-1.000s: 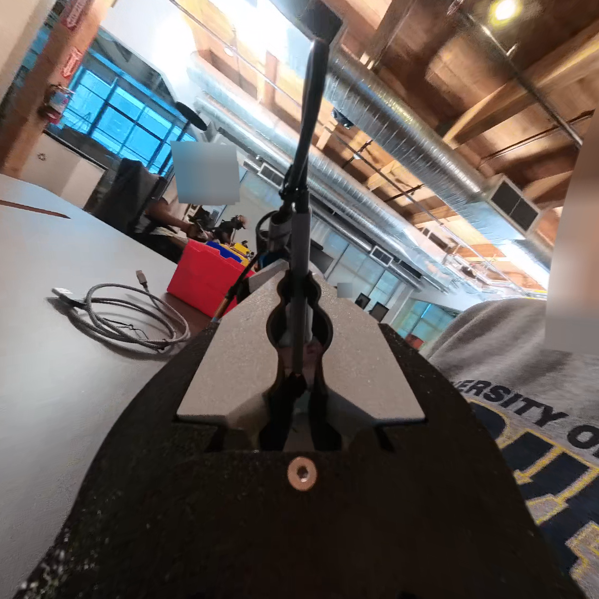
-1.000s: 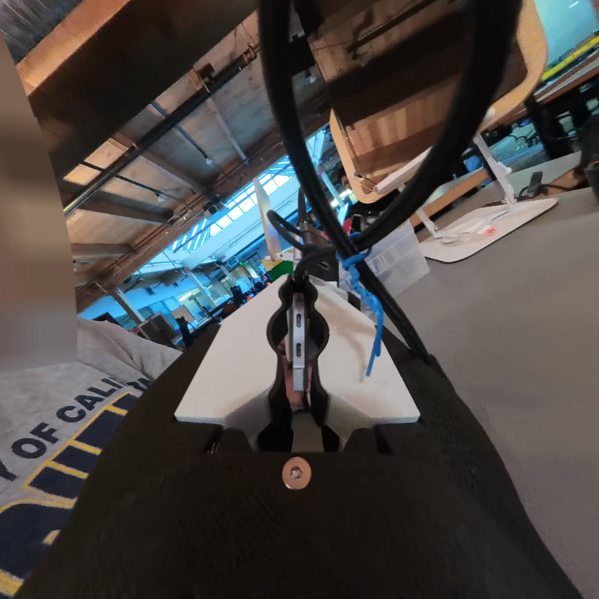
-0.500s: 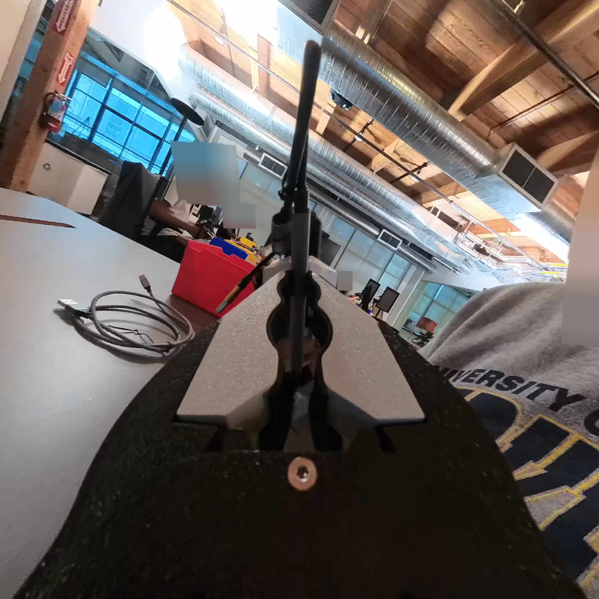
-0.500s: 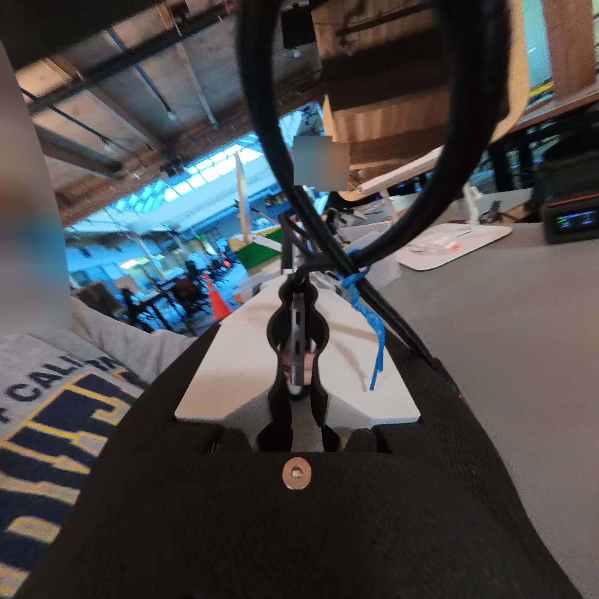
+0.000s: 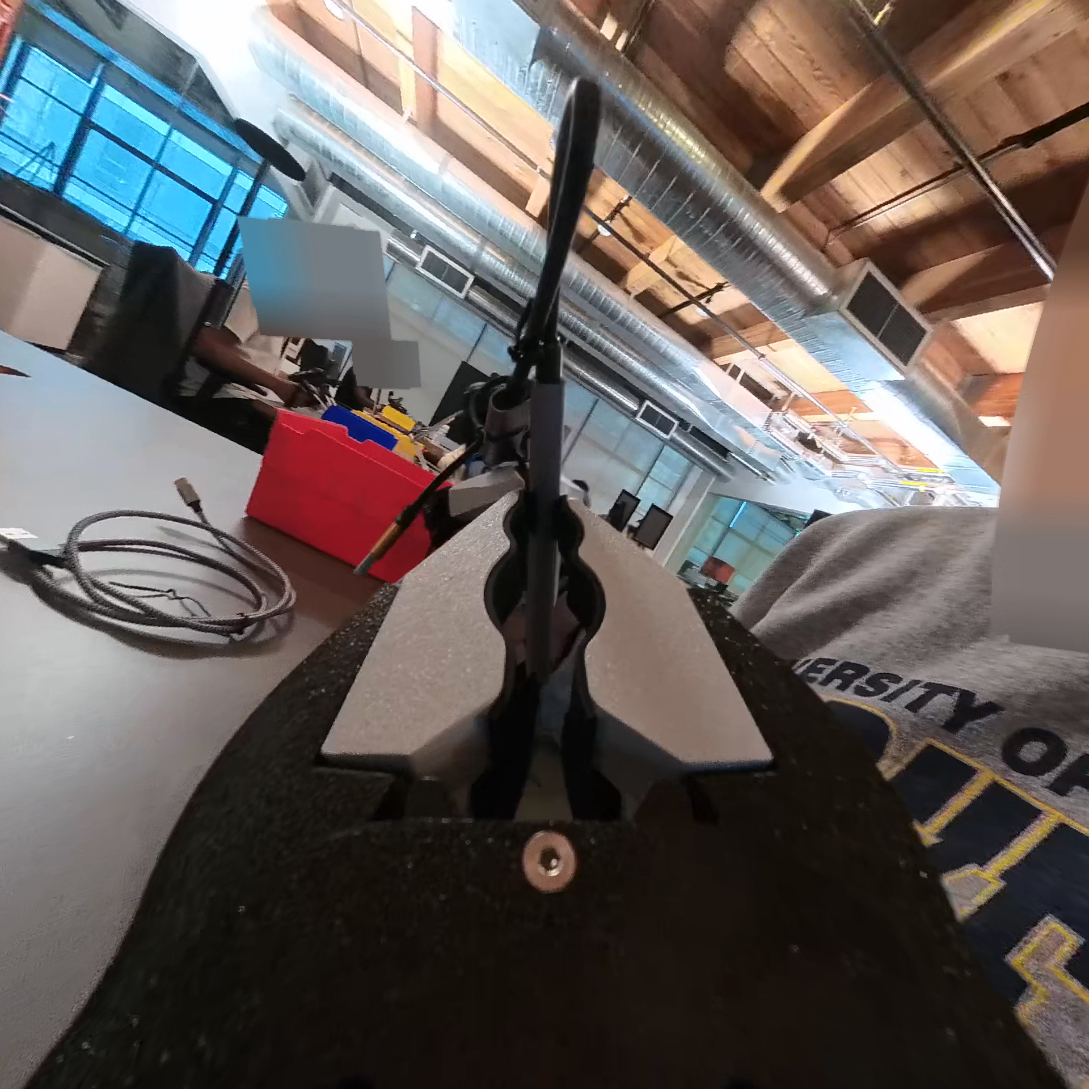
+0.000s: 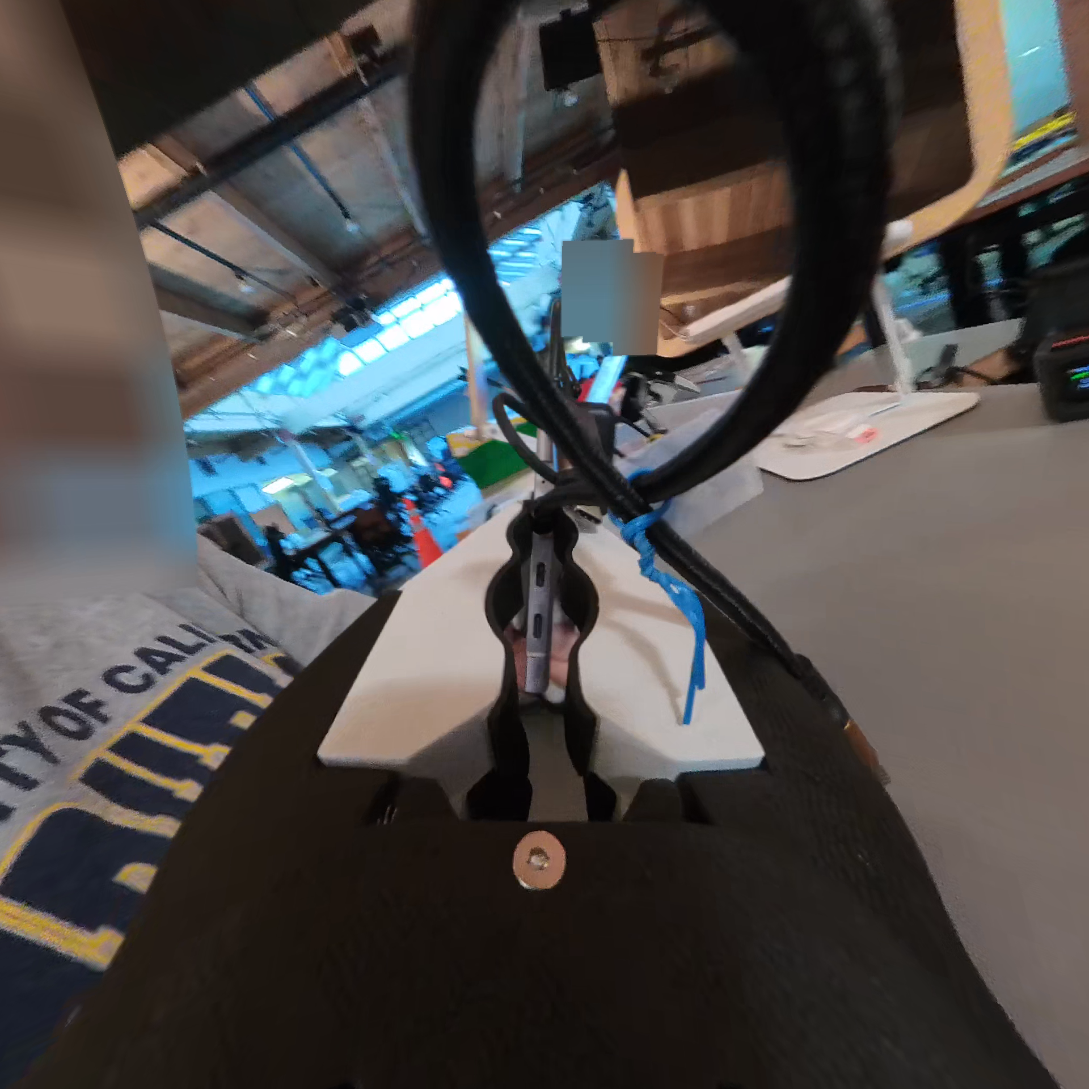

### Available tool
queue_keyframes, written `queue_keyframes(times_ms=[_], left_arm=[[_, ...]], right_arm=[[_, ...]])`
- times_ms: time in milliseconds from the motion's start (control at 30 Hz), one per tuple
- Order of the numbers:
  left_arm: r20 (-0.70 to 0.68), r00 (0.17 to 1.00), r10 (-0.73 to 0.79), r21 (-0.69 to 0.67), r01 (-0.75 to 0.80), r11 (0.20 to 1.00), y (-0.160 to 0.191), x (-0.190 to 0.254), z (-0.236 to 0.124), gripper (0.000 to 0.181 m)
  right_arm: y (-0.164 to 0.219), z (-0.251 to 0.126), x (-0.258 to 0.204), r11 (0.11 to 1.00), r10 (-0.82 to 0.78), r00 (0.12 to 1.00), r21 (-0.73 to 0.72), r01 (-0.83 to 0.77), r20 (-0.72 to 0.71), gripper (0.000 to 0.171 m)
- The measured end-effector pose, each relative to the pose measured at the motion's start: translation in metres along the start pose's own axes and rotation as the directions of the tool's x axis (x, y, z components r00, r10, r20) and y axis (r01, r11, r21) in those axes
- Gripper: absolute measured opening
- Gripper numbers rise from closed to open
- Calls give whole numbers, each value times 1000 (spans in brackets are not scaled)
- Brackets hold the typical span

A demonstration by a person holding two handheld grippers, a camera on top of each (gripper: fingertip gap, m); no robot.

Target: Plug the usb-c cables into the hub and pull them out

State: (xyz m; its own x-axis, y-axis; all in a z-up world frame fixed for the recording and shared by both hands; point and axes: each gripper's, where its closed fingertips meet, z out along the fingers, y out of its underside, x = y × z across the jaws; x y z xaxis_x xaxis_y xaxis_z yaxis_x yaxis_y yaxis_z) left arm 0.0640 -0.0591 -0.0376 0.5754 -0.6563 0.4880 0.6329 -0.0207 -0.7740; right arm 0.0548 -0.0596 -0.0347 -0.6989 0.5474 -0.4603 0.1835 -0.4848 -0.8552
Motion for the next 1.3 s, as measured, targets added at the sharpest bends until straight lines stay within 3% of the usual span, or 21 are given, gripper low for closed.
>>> queue_keyframes(times_ms=[100,300,500,600,667,733,767,833,933,1033,1167,1300], left_arm=[[73,996,51,1,-52,999,-2,-7,-2,7],[-3,1000,8,14,-8,1000,-3,3,1,7],[7,999,35,29,-35,999,-4,5,3,7],[4,998,58,48,-58,997,-7,10,4,7],[-34,998,44,71,-42,997,-9,16,4,8],[-86,994,-64,326,89,941,-55,13,-30,6],[-54,995,-82,411,97,906,-74,4,-52,6],[41,999,-2,342,-12,940,-73,1,-50,7],[26,1000,11,184,-16,983,-35,6,-15,7],[118,991,56,70,-64,995,-14,-8,-4,7],[335,933,134,54,-161,985,-21,-36,-26,7],[446,888,108,91,-165,982,-32,-57,-47,7]], right_arm=[[-1,2,5,991,-130,985,-39,126,-111,5],[-2,0,-5,1000,-17,1000,-7,17,-5,5],[-4,1,-8,984,-163,979,-88,154,-120,5],[-7,2,-13,990,-136,985,-56,130,-108,5],[-16,-2,-20,998,-56,998,25,57,-34,5],[-71,-49,-25,941,117,986,304,-150,122,5],[-84,-72,-17,927,100,993,357,-114,57,5],[-74,-85,-3,968,-4,985,247,47,-170,4],[-37,-63,-8,1000,13,978,-6,-14,-206,5],[6,-60,14,959,-49,932,-278,-57,-360,5],[51,-77,37,826,-168,869,-548,-134,-465,6],[94,-107,45,583,-286,835,-777,-237,-470,6]])
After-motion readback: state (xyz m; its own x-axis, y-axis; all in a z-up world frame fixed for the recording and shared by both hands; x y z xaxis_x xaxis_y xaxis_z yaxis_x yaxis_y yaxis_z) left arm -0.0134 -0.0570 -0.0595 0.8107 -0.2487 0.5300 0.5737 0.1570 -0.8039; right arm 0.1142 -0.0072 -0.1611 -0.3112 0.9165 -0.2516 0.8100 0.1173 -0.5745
